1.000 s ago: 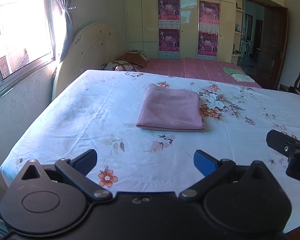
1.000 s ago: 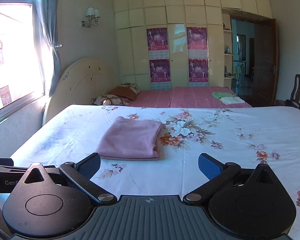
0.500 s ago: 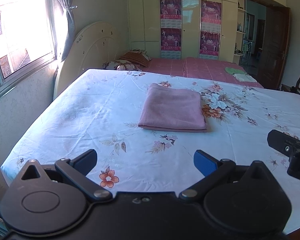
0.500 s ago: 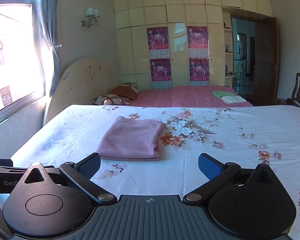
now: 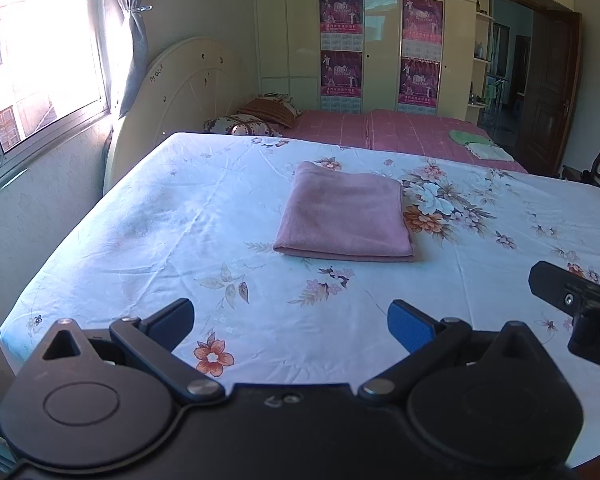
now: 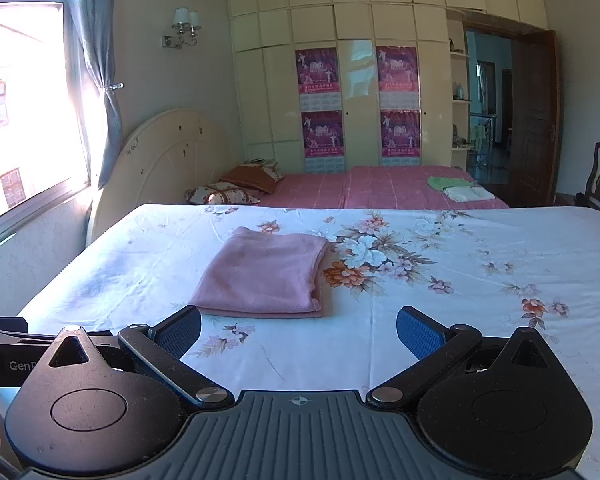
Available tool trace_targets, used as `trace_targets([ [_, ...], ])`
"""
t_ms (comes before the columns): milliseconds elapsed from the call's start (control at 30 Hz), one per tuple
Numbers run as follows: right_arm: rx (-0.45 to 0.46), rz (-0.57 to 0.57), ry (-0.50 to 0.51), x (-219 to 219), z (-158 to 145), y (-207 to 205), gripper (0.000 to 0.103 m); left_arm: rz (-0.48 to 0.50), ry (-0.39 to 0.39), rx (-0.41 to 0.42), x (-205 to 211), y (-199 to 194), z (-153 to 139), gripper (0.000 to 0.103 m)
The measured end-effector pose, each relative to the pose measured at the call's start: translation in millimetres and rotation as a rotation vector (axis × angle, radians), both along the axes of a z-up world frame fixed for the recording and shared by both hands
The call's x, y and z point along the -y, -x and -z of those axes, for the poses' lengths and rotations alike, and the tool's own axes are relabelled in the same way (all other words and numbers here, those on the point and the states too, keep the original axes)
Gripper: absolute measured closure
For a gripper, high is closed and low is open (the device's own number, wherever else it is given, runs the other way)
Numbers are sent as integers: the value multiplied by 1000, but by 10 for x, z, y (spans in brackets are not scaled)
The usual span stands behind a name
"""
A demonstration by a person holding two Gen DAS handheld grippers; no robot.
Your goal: Fold small clothes
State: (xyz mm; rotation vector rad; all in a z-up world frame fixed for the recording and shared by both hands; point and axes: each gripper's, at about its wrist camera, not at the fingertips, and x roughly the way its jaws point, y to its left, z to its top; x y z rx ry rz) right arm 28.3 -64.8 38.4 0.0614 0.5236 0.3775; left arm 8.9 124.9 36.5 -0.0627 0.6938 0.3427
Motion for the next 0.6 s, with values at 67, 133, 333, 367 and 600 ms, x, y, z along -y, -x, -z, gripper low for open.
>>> trace_targets([
  [67, -2, 0, 1, -13, 9, -23, 0, 0, 1, -1, -2, -24, 9, 0],
  [133, -6, -2, 1, -20, 19, -41, 0, -1, 1, -2, -5, -37, 13, 0],
  [333, -20, -4, 0, -48, 58, -138, 0, -5, 2, -20, -36, -142, 61, 0],
  [367, -22, -5, 0, -59, 66, -159, 0, 3, 4, -21, -41, -159, 68, 0],
  [600, -51, -3, 14, -115, 167, -316, 0, 33, -20, -13, -57, -334, 146, 1],
])
